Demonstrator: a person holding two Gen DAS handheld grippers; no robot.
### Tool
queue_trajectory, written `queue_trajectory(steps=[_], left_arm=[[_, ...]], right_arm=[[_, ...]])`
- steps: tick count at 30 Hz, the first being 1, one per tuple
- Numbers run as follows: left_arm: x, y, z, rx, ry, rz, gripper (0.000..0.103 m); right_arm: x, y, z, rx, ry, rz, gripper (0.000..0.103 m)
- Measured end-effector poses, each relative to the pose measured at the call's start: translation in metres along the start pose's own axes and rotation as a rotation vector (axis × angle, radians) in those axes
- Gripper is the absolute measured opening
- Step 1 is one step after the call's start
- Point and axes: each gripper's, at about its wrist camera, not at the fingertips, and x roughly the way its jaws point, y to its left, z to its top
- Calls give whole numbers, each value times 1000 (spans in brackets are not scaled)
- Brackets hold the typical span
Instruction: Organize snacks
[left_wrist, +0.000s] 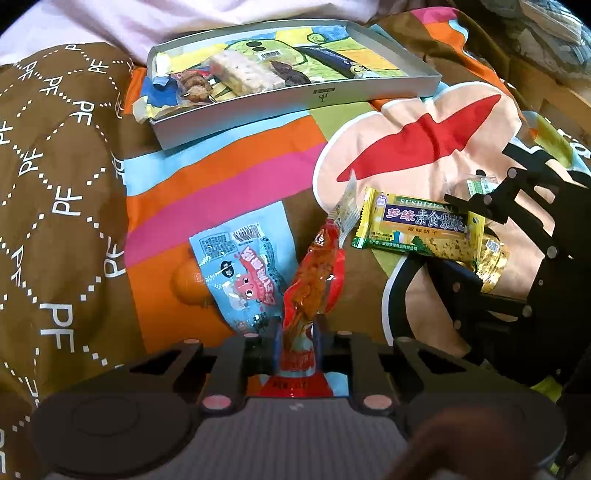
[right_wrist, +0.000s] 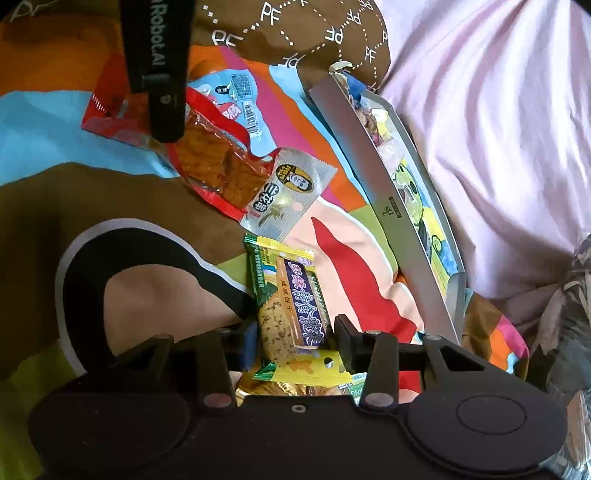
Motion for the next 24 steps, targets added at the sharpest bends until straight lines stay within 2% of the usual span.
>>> queue_trajectory(steps=[5,10,13,20,24], left_arm=[[-5,2,0,-27,-27,4,14],[-23,-5,-2,-27,-125,29,11],[-26,-9,-2,-17,-158,56,5],[-20,-5,-1,-14,-142,79,5],[-17,2,1,-38,-121,14,6]], right_arm=[[1,1,0,-6,9,-24,44],[3,-4,0,19,20,-69,43],[4,-5,-1,15,19,-88,43],[4,-3,-1,-16,13,-94,43],[3,-3,-1,-20,3,-87,43]])
